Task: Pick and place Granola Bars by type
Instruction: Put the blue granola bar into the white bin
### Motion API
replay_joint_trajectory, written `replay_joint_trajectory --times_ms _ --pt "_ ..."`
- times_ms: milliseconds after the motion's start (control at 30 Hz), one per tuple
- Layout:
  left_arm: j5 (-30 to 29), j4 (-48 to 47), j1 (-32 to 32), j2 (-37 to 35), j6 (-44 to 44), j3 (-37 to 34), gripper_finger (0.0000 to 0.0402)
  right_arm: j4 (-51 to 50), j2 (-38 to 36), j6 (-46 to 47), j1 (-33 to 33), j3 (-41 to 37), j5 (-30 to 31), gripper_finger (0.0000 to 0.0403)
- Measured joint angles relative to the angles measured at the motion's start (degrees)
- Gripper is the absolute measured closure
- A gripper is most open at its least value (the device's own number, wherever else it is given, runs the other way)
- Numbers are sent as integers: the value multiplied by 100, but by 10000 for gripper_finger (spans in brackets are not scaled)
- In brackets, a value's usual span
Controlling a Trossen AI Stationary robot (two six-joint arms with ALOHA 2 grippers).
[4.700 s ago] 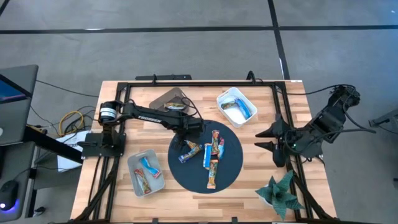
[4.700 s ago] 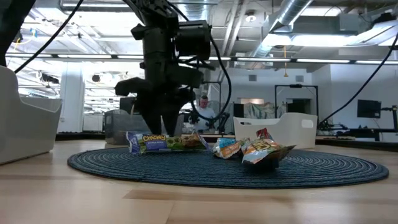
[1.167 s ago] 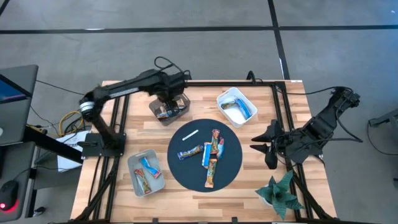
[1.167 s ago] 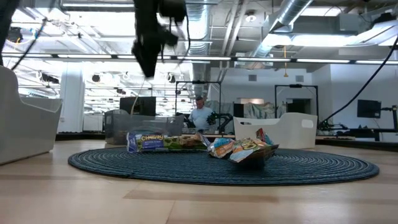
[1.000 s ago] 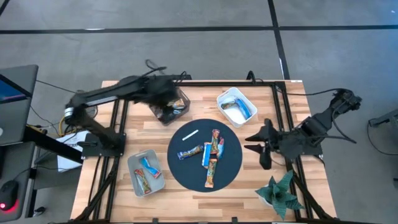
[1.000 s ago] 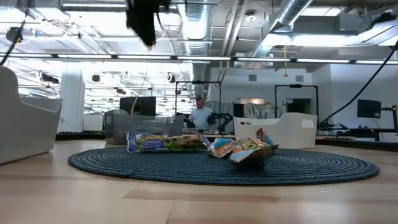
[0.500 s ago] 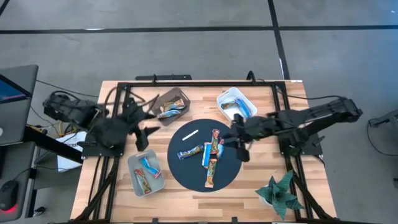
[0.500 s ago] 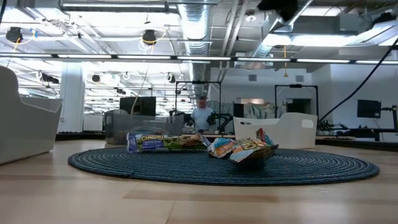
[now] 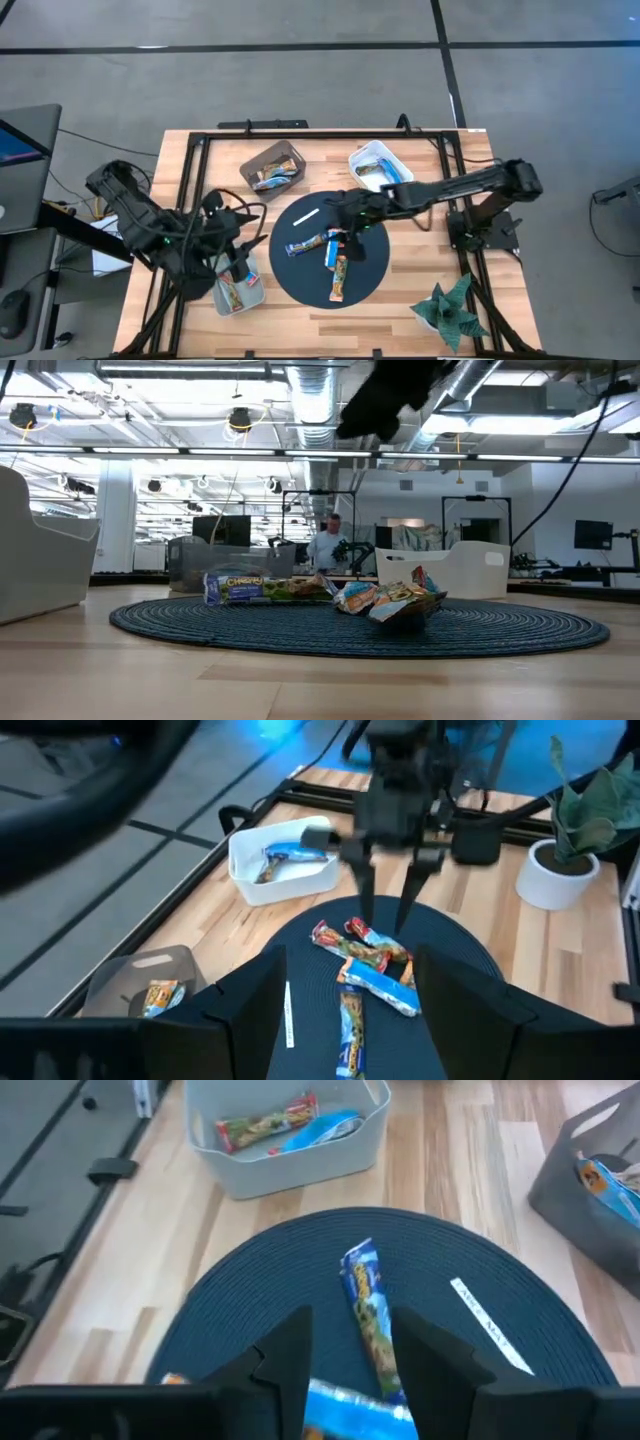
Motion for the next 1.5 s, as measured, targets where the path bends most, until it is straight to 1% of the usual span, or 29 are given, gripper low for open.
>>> replay_joint_trajectory --times_ms 100,200,367,500,567,833,867,967,1033,1333,1433,1500 --pt "-106 -78 -63 123 -239 0 189 -25 471 -178 -41 332 -215 254" --pt "-107 -84 -69 178 -387 -2 189 -81 922 -430 -69 670 -454 225" --pt "-148 -84 -152 172 -564 -2 189 -454 1563 -761 -78 1124 -478 168" --pt "-341 -91 -282 172 -632 -2 189 -427 1989 -904 -79 1416 -432 140" --pt "-429 -91 -359 172 -638 -2 189 -562 2144 -908 -78 1478 -432 136" --pt "-654 -87 -524 172 -777 -2 189 -432 2544 -953 -89 1586 -430 137" --pt "-663 -91 -543 172 -803 -2 189 -579 2548 -954 -95 1562 -432 137" --pt "-706 -160 -571 172 -884 -2 189 -508 2646 -967 -111 1584 -430 137" --pt "-749 -225 -580 170 -926 -2 189 -666 2666 -956 -138 1565 -430 138" --pt "-750 -385 -582 172 -1065 -2 189 -624 2829 -905 -152 1582 -371 138" --pt "-749 -383 -583 172 -1071 -2 189 -854 2871 -903 -150 1556 -163 138" --pt "-750 -383 -583 172 -1073 -2 189 -777 2939 -880 -152 1584 81 138"
